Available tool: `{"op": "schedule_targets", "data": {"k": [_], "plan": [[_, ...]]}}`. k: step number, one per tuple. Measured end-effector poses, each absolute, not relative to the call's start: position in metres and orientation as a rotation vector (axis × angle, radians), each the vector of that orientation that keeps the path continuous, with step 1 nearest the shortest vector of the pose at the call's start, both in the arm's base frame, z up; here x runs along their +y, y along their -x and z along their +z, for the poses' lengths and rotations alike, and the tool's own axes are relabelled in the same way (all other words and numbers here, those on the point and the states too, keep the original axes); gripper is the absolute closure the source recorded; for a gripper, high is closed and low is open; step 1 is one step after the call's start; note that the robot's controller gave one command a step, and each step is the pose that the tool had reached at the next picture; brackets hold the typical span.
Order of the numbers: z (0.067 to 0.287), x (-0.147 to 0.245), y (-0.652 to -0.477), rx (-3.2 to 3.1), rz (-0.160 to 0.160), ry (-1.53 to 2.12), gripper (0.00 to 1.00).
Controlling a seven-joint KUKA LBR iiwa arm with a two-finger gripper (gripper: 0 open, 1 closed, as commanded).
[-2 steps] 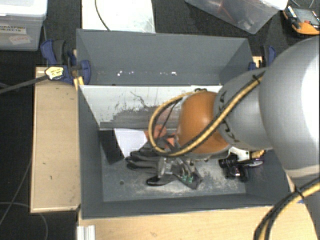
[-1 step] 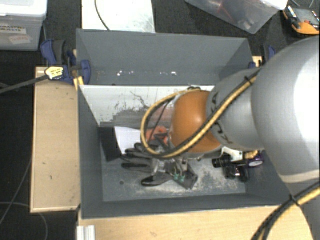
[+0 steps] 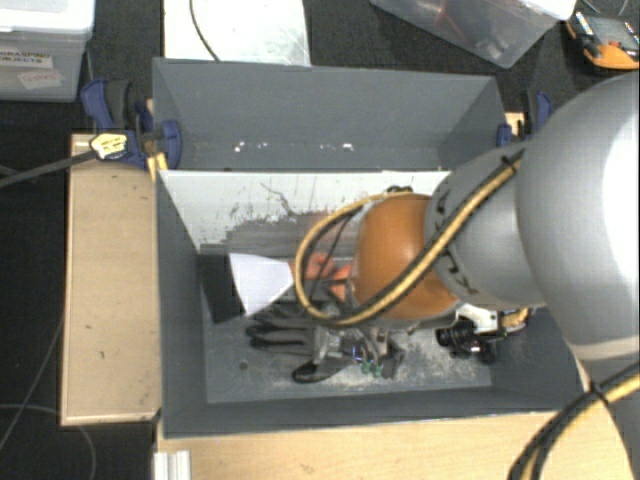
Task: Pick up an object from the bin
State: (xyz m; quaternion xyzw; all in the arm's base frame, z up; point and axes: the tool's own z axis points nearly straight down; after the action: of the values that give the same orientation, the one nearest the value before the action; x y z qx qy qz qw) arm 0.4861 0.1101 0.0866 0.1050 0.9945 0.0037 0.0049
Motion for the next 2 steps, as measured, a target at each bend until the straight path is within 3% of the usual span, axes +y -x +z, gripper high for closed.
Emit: {"op": "schedule_targets", "data": {"k": [1,2], "plan": [[0.112,0.114,-0.487,3.117,0.009,-0.360,1.00],[0.080,0.109,-0.523,3.131,0.010,-0.158,0.00]]}}
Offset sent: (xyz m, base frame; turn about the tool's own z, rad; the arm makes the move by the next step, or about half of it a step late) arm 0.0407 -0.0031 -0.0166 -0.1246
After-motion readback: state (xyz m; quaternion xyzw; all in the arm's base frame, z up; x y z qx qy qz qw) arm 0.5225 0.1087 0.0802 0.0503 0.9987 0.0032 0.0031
